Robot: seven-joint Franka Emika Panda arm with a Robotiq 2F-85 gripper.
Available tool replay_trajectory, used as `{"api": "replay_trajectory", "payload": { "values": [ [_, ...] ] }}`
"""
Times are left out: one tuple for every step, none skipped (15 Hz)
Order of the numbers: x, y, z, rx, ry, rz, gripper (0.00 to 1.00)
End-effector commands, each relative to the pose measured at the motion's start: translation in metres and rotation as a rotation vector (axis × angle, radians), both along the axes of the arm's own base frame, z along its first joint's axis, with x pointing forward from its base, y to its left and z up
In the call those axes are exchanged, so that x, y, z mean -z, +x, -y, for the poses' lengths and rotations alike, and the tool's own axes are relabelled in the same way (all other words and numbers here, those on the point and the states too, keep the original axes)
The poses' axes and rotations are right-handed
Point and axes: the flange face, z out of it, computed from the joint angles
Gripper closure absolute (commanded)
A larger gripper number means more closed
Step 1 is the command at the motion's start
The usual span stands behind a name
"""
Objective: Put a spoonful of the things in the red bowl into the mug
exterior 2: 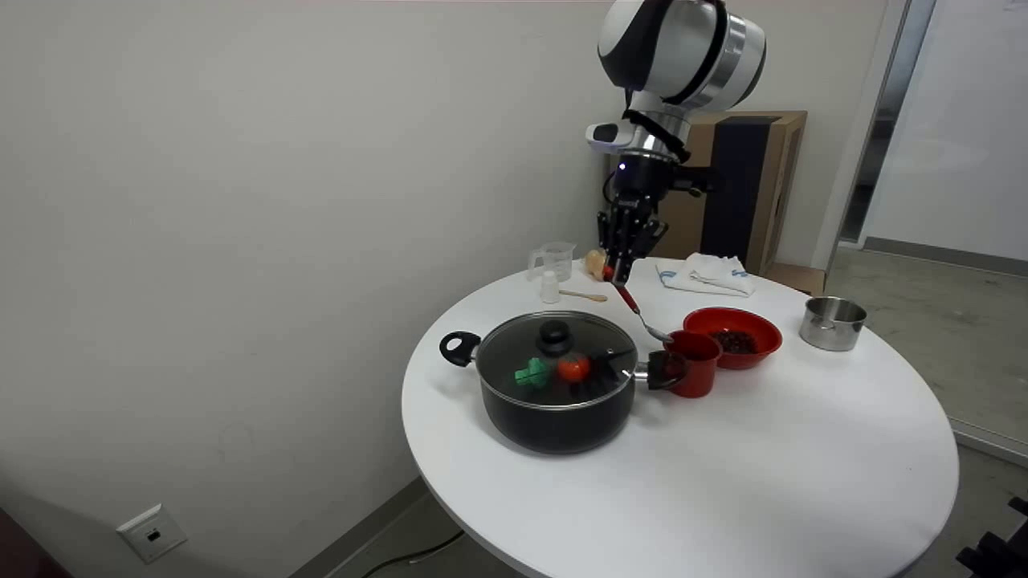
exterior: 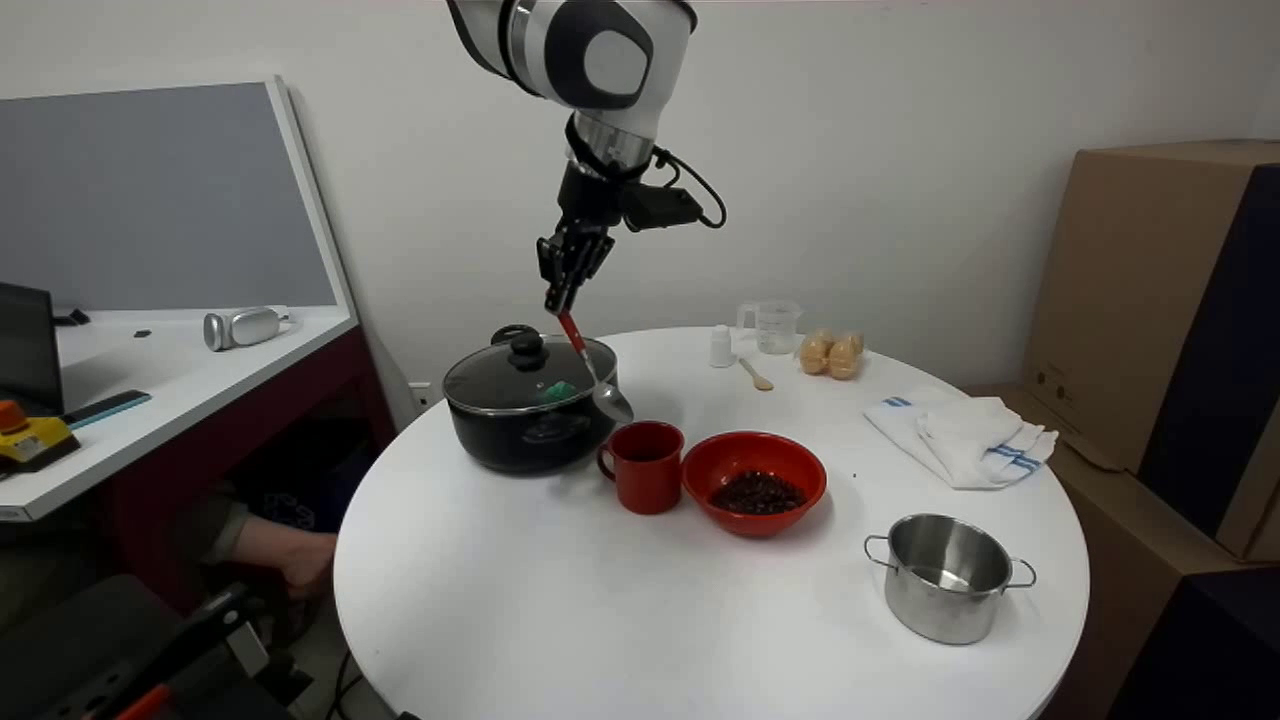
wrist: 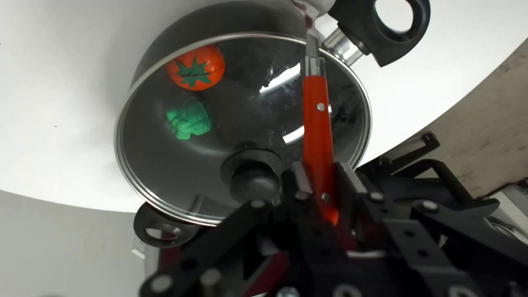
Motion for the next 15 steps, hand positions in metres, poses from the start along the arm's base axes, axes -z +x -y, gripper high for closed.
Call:
{"api": "replay_trajectory", "payload": {
  "values": [
    [-0.008, -0.005, 0.01, 0.034, -0.062, -0.044, 0.91],
    [-0.008, -0.006, 0.015, 0.058, -0.096, -0.052, 0.91],
    [-0.008, -0.006, 0.019, 0.084, -0.132, -0.06, 0.91],
    [-0.005, 0.0, 0.03, 0.12, -0.127, -0.051, 0.91],
    [-0.006, 0.0, 0.043, 0.16, -0.151, -0.051, 0.91],
    [-0.006, -0.001, 0.055, 0.196, -0.165, -0.056, 0.91],
    [-0.009, 0.001, 0.065, 0.242, -0.191, -0.055, 0.91],
    [-0.008, 0.001, 0.077, 0.274, -0.206, -0.063, 0.91],
    [-0.007, 0.009, 0.085, 0.301, -0.245, -0.075, 0.91],
    [-0.003, 0.014, 0.096, 0.327, -0.27, -0.085, 0.91],
    [0.0, 0.019, 0.107, 0.353, -0.295, -0.095, 0.91],
    [0.005, 0.025, 0.117, 0.375, -0.314, -0.101, 0.91],
    [0.01, 0.032, 0.125, 0.396, -0.324, -0.105, 0.91],
    [0.016, 0.04, 0.132, 0.415, -0.325, -0.108, 0.91],
    [0.022, 0.048, 0.138, 0.437, -0.322, -0.11, 0.91]
  ]
}}
